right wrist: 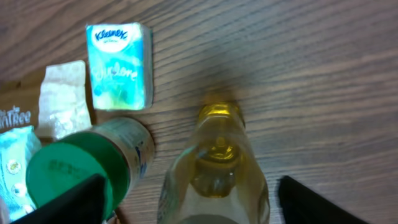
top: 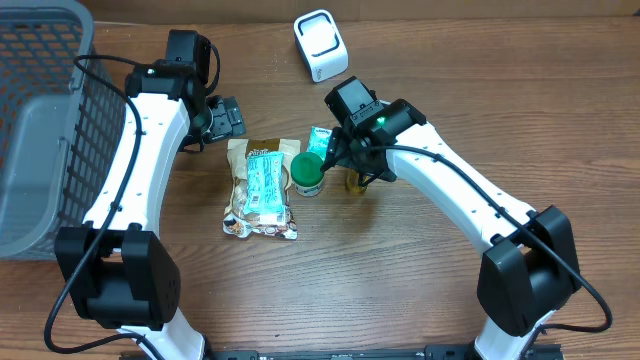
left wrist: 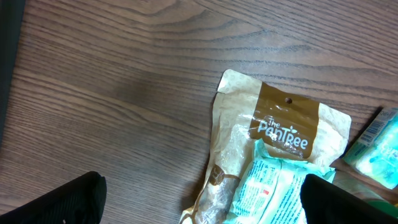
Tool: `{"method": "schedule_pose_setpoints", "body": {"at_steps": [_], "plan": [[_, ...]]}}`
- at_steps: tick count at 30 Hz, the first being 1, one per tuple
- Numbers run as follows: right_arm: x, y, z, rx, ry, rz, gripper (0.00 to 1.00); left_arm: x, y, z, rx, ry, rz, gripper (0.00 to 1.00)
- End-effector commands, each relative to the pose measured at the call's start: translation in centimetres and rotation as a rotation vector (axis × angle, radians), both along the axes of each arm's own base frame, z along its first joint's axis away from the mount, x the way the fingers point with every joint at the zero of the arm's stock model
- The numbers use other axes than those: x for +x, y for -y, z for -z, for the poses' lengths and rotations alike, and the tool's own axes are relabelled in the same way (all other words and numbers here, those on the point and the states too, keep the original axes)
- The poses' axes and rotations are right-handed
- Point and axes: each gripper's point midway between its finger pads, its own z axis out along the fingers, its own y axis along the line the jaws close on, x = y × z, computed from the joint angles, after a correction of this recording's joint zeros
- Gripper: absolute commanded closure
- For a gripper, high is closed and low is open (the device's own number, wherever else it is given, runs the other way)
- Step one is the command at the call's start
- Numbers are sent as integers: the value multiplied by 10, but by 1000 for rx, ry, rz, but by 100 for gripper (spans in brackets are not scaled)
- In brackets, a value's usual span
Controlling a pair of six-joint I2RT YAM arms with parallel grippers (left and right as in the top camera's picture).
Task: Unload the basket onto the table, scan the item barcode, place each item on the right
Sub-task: 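Lower the right gripper around the Vim bottle neck and close it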
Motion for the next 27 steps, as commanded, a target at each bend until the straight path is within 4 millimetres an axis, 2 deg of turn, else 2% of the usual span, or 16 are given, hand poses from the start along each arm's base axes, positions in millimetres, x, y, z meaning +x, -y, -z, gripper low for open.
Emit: {"method": "schedule_pose_setpoints", "body": {"at_steps": [1, 5, 13, 22, 23, 25, 26, 27], "plan": [[1, 6, -2, -24, 6, 12, 28, 4, -1, -10, 10, 31, 14, 0], [-3, 8, -1, -38, -11, 4, 35, 4, -1, -10, 10, 31, 14, 0], [-4, 10, 0, -68, -11, -93, 59, 4, -1, -10, 10, 31, 14, 0], [-4, 21, 1, -109, -28, -184, 59, 4, -1, -10, 10, 31, 14, 1], [-4, 23, 1, -112, -33, -189, 58, 4, -1, -10, 10, 31, 14, 0], [-3, 25, 1, -109, -36, -182, 44, 4, -1, -10, 10, 31, 14, 0], [-4, 24, 1, -103, -38, -183, 17, 4, -1, -10, 10, 31, 14, 1], [-4, 24, 1, -101, -39, -183, 10, 4, -1, -10, 10, 31, 14, 0]]}}
